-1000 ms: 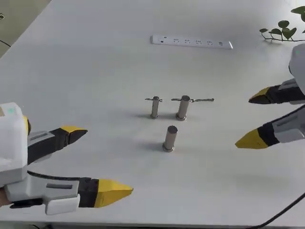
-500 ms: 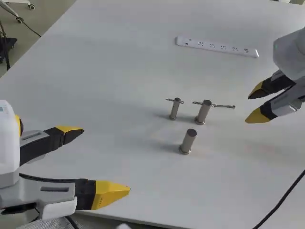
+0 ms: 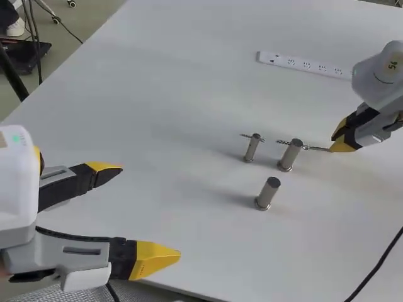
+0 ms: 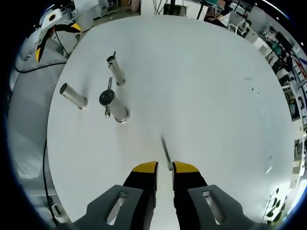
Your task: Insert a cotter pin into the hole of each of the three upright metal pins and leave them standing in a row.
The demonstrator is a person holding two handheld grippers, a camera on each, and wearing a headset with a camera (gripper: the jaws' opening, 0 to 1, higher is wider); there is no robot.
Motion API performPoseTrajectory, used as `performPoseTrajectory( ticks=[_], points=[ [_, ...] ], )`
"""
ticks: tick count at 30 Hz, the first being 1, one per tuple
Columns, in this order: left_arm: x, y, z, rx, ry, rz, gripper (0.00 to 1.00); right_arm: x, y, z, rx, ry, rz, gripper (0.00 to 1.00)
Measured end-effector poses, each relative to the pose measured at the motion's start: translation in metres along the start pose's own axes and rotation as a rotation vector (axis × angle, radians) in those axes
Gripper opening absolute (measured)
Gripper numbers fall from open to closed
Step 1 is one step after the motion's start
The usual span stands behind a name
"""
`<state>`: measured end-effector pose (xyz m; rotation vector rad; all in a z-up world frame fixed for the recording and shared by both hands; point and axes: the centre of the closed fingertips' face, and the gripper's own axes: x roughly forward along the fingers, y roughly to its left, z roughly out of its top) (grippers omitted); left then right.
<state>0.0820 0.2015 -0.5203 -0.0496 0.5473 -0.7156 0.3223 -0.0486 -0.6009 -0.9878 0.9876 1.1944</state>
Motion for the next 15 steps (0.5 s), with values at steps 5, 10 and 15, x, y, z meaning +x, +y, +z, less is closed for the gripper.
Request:
performPoseTrajectory(
  ticks=[5,10,15],
  points=[
    [0.001,0.004,-0.007,0.003,0.021,0.011,0.88,0.005,-0.003,-0.001,0.020,0.009,-0.007,0.04],
    [0.000,0.007,-0.001,-0.015,-0.014,0.029,0.84,0.012,-0.002,-0.004,-0.031,0.026,-0.026,0.02],
    [0.000,0.010,-0.002,-0.004,0.008,0.042,0.85,0.016,-0.002,-0.006,-0.014,0.019,-0.009,0.00]
  ],
)
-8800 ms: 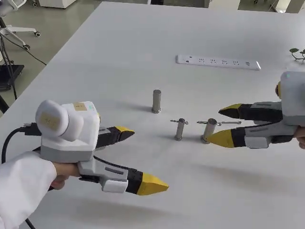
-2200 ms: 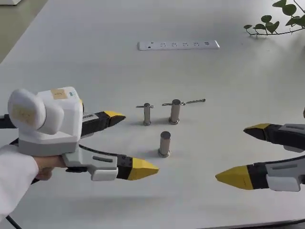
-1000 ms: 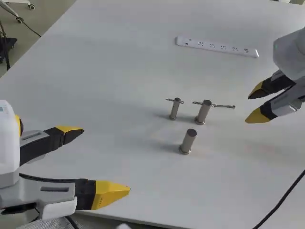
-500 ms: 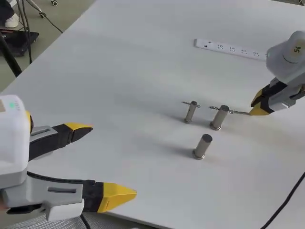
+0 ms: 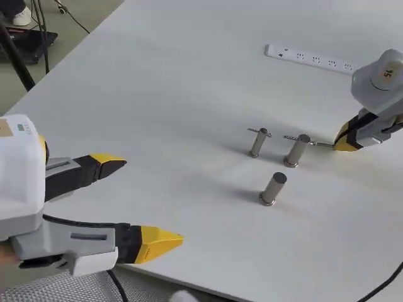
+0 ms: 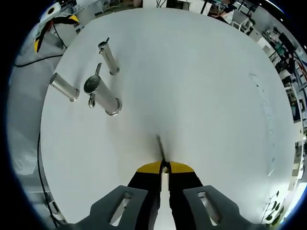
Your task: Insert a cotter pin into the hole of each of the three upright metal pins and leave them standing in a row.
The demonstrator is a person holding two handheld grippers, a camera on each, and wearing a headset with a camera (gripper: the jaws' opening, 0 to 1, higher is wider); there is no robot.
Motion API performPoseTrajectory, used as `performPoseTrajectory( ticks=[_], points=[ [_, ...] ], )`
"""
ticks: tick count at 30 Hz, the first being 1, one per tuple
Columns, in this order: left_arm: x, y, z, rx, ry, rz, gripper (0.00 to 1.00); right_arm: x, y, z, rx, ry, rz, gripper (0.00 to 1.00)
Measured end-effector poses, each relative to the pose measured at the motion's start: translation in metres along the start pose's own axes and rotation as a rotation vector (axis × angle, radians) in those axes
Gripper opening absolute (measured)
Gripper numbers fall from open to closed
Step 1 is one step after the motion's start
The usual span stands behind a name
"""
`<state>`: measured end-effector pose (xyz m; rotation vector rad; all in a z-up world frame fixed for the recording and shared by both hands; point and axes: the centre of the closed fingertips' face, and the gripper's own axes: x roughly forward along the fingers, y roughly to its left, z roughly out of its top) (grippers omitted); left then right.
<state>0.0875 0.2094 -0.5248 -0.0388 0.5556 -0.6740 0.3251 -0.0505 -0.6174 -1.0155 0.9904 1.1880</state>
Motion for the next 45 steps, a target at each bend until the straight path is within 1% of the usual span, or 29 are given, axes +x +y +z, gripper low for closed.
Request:
performPoseTrajectory(
  ticks=[2,3,5,9,11,12,14,19,21,23,29,30,31,32,33,34,36,38,39,40,41,42,44,45],
  points=[
    [0.000,0.000,-0.001,0.010,0.010,-0.004,0.85,-0.001,-0.001,-0.001,0.003,-0.010,-0.003,0.00],
    [0.000,-0.001,-0.001,0.010,0.010,-0.008,0.85,-0.001,-0.001,-0.001,0.001,-0.013,-0.003,0.00],
    [0.000,-0.001,0.000,0.012,0.005,-0.014,0.83,-0.001,-0.005,-0.002,0.022,-0.024,-0.003,0.00],
    [0.001,0.001,0.000,0.010,0.012,-0.013,0.84,-0.002,-0.001,0.000,0.035,-0.030,-0.014,0.00],
    [0.001,0.000,0.002,0.013,0.004,-0.018,0.81,-0.002,-0.002,0.000,0.047,-0.036,-0.022,0.00],
    [0.002,-0.001,0.002,0.011,0.003,-0.021,0.79,-0.001,-0.003,0.000,0.044,-0.038,-0.025,0.00],
    [0.002,-0.002,0.003,0.026,0.004,-0.024,0.79,-0.001,-0.003,0.000,-0.007,-0.040,-0.044,0.00],
    [0.003,-0.002,0.004,0.029,0.014,-0.034,0.79,-0.004,0.003,0.001,-0.030,-0.019,-0.062,0.00],
    [0.004,-0.001,0.005,0.037,0.015,-0.037,0.79,-0.008,0.006,0.001,-0.020,-0.023,-0.069,0.00],
    [0.005,-0.001,0.007,0.043,0.016,-0.042,0.79,-0.010,0.005,0.001,-0.028,-0.035,-0.077,0.00],
    [0.013,-0.005,0.016,0.064,0.014,-0.065,0.79,-0.026,0.023,0.006,-0.074,-0.067,-0.103,0.00],
    [0.015,-0.007,0.018,0.068,0.009,-0.077,0.79,-0.030,0.027,0.007,-0.100,-0.069,-0.112,0.00],
    [0.017,-0.009,0.021,0.075,-0.001,-0.087,0.78,-0.032,0.030,0.008,-0.106,-0.073,-0.114,0.00],
    [0.020,-0.013,0.026,0.068,-0.018,-0.108,0.77,-0.036,0.035,0.012,-0.096,-0.102,-0.117,0.00],
    [0.021,-0.016,0.029,0.058,-0.026,-0.125,0.77,-0.038,0.039,0.017,-0.090,-0.133,-0.116,0.00],
    [0.024,-0.018,0.033,0.062,-0.034,-0.131,0.76,-0.043,0.045,0.019,-0.095,-0.146,-0.118,0.00],
    [0.030,-0.022,0.039,0.071,-0.042,-0.146,0.76,-0.049,0.053,0.022,-0.115,-0.158,-0.132,0.00],
    [0.036,-0.026,0.042,0.064,-0.038,-0.166,0.76,-0.056,0.063,0.025,-0.132,-0.178,-0.141,0.00],
    [0.041,-0.029,0.042,0.057,-0.028,-0.182,0.76,-0.060,0.067,0.028,-0.141,-0.198,-0.161,0.00],
    [0.045,-0.032,0.042,0.045,-0.014,-0.194,0.77,-0.062,0.070,0.030,-0.138,-0.219,-0.170,0.00],
    [0.052,-0.033,0.043,0.041,-0.015,-0.198,0.77,-0.064,0.077,0.032,-0.140,-0.240,-0.165,0.00],
    [0.056,-0.035,0.044,0.037,-0.011,-0.207,0.76,-0.066,0.080,0.032,-0.140,-0.248,-0.170,0.00],
    [0.065,-0.043,0.047,0.014,-0.012,-0.249,0.73,-0.070,0.088,0.033,-0.143,-0.256,-0.183,0.00],
    [0.069,-0.049,0.051,-0.022,-0.021,-0.278,0.71,-0.073,0.091,0.034,-0.151,-0.264,-0.192,0.00]
  ],
)
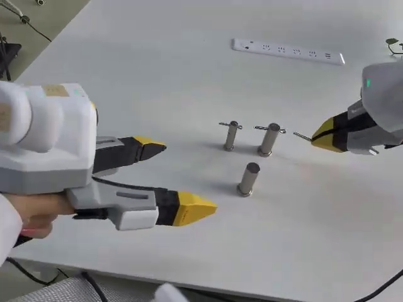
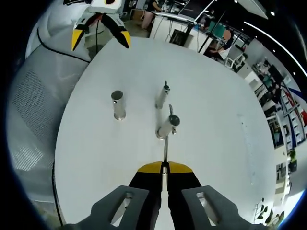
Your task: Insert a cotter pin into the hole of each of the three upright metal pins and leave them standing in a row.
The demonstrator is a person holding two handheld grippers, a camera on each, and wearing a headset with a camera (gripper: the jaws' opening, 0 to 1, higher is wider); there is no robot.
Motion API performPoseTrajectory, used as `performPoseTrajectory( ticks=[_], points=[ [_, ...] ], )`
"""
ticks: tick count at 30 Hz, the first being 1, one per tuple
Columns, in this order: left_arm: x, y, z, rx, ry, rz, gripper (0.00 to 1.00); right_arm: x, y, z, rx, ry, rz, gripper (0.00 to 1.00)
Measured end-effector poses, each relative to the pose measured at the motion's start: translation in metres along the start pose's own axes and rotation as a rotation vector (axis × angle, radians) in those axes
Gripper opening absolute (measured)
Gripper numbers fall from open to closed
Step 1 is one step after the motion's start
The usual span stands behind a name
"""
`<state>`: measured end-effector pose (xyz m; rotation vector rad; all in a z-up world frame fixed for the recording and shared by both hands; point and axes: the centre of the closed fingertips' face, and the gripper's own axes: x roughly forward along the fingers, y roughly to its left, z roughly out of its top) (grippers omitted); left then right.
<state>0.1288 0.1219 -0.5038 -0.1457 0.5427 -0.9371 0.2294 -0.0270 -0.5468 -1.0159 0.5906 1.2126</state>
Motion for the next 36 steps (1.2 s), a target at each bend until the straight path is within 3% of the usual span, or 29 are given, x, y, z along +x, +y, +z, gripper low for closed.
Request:
performPoseTrajectory(
  ticks=[1,5,9,12,17,20,26,36],
  points=[
    [0.006,-0.004,0.007,-0.034,-0.023,-0.024,0.70,-0.003,0.003,0.003,-0.003,-0.012,-0.009,0.00],
    [0.023,-0.010,0.019,-0.063,-0.036,-0.062,0.64,-0.012,0.012,0.013,-0.035,-0.035,-0.020,0.00],
    [0.042,-0.017,0.018,-0.108,0.006,-0.111,0.57,-0.016,0.025,0.026,-0.062,-0.075,-0.001,0.00],
    [0.055,-0.021,0.020,-0.113,0.013,-0.137,0.50,-0.018,0.032,0.035,-0.088,-0.091,0.004,0.00],
    [0.075,-0.026,0.023,-0.139,0.038,-0.149,0.40,-0.021,0.040,0.046,-0.103,-0.120,0.001,0.00],
    [0.085,-0.030,0.024,-0.192,0.050,-0.168,0.34,-0.023,0.043,0.052,-0.110,-0.137,-0.005,0.00],
    [0.094,-0.029,0.025,-0.249,0.056,-0.150,0.20,-0.025,0.049,0.061,-0.121,-0.157,-0.004,0.00],
    [0.098,-0.031,0.028,-0.333,0.053,-0.165,0.01,-0.024,0.056,0.068,-0.145,-0.164,0.004,0.00]
  ],
)
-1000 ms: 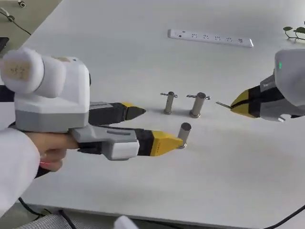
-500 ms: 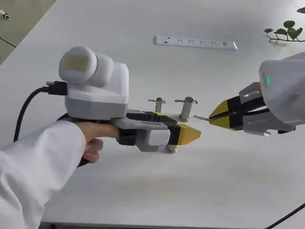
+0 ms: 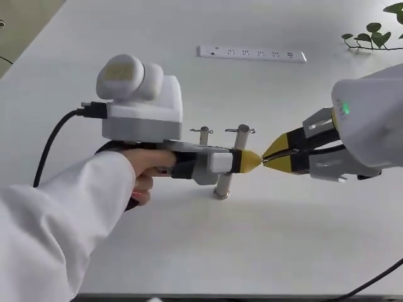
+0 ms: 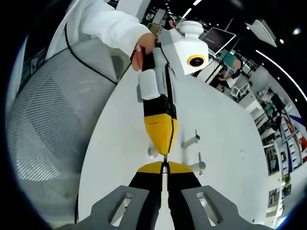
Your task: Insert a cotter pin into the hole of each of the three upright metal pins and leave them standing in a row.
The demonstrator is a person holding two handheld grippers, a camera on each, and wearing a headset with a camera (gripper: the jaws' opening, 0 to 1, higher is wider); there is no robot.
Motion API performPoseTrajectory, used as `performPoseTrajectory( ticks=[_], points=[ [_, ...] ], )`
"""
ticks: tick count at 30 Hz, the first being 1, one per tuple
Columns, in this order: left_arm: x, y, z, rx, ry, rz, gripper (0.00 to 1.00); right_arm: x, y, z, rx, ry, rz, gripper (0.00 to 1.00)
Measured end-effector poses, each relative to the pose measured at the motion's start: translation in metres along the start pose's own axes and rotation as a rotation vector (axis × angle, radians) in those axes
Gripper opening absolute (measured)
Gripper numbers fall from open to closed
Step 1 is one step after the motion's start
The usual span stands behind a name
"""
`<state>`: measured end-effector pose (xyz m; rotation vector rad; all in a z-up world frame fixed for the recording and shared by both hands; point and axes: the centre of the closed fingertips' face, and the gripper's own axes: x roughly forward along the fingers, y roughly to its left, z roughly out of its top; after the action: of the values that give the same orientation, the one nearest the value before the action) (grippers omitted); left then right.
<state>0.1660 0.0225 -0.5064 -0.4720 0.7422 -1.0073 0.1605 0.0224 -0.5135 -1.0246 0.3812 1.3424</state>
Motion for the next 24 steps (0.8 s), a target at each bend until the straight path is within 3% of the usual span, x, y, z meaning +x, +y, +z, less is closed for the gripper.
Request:
performPoseTrajectory(
  ticks=[15,24],
  points=[
    [-0.0025,-0.0009,-0.0008,-0.074,0.009,-0.027,0.01,0.0000,0.0001,0.0027,-0.021,0.003,0.000,0.00],
    [-0.0040,0.0001,-0.0010,-0.041,0.011,-0.011,0.00,0.0018,-0.0010,0.0038,-0.036,0.007,0.001,0.00]
  ],
)
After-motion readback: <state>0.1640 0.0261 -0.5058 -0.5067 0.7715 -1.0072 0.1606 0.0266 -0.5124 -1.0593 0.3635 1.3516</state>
